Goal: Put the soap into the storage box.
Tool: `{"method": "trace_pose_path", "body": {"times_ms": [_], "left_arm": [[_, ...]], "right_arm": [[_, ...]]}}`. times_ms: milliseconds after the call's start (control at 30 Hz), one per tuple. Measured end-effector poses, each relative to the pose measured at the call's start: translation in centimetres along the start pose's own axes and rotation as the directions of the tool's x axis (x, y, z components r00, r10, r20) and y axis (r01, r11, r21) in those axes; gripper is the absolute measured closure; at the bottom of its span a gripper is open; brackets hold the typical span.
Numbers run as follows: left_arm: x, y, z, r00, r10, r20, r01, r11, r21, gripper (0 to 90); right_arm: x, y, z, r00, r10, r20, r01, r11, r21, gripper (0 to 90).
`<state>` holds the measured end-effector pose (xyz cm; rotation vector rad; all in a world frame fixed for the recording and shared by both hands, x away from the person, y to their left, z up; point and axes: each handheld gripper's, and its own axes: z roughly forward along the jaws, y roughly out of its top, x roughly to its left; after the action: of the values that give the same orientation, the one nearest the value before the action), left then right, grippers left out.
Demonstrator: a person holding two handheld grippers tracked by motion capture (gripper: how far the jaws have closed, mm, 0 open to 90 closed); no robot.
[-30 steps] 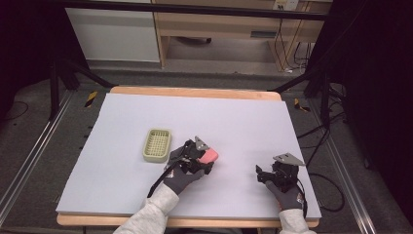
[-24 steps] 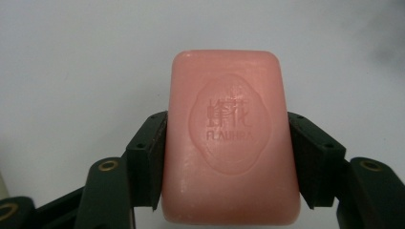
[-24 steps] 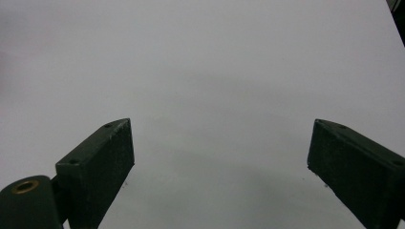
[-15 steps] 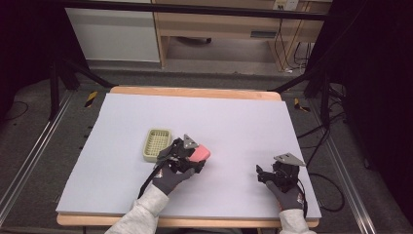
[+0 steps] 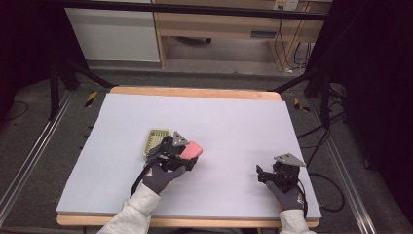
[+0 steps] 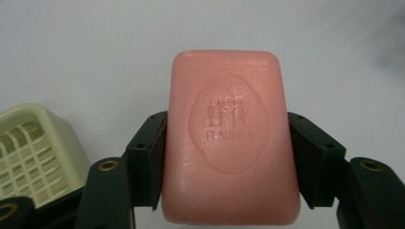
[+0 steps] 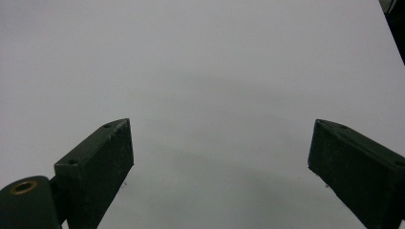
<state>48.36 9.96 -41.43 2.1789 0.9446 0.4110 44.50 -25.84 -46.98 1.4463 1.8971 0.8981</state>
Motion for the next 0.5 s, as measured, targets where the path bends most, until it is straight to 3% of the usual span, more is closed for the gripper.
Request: {"method": "trace_pose_path", "body": {"times_ms": [500], "left_arm": [[2.3, -1.1, -2.0, 0.9984, -0.047, -0.033, 0.046, 0.9987, -0.022, 37.0]], "right_arm": [[0.2, 0.0, 0.1, 1.0, 0.002, 0.001, -0.002, 1.0, 0.004, 8.4]]}}
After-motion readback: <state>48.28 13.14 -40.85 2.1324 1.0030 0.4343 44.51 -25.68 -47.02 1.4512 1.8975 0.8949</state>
